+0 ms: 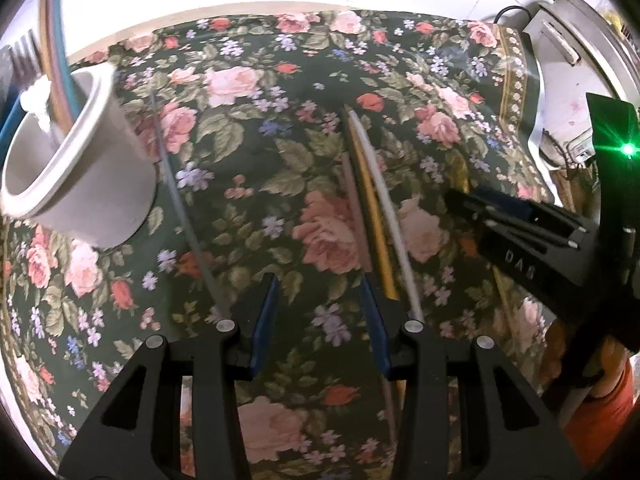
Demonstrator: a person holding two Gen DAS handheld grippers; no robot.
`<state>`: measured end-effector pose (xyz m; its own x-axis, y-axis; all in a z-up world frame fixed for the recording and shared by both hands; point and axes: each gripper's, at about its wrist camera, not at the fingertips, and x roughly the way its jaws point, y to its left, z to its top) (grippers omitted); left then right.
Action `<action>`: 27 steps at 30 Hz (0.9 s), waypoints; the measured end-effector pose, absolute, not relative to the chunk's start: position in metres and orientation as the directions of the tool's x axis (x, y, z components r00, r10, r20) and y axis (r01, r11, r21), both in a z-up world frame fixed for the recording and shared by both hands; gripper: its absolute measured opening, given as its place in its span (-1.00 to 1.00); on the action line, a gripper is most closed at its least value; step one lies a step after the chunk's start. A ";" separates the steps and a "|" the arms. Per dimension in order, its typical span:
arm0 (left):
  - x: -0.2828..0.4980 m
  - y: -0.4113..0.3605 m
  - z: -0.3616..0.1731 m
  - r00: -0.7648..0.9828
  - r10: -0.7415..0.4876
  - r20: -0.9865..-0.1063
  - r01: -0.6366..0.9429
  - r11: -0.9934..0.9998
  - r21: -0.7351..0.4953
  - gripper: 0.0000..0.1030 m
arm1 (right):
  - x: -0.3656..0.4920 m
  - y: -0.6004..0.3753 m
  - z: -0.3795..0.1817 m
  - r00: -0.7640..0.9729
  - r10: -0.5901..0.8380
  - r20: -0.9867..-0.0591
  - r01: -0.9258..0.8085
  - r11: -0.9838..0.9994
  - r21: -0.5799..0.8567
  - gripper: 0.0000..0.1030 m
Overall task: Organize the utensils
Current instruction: 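Lower both tools to the utensil pile and grasp the gold spoon with the right tool, then grasp the white knife with the left tool while the right tool lifts the gold spoon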
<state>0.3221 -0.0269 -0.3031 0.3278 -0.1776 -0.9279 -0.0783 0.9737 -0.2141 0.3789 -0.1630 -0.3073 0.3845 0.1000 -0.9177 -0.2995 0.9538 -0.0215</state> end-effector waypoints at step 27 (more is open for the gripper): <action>0.417 -0.087 -0.330 0.289 -0.240 -0.927 -0.009 0.967 -0.253 -0.63 | 0.381 -0.222 -0.254 0.429 0.227 -0.874 -0.273 0.955 0.114 -0.39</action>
<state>0.4167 -0.0866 -0.3295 0.2890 -0.2398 -0.9268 -0.0091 0.9674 -0.2531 0.3807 -0.2221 -0.2543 0.4287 0.2275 -0.8743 -0.2733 0.9551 0.1145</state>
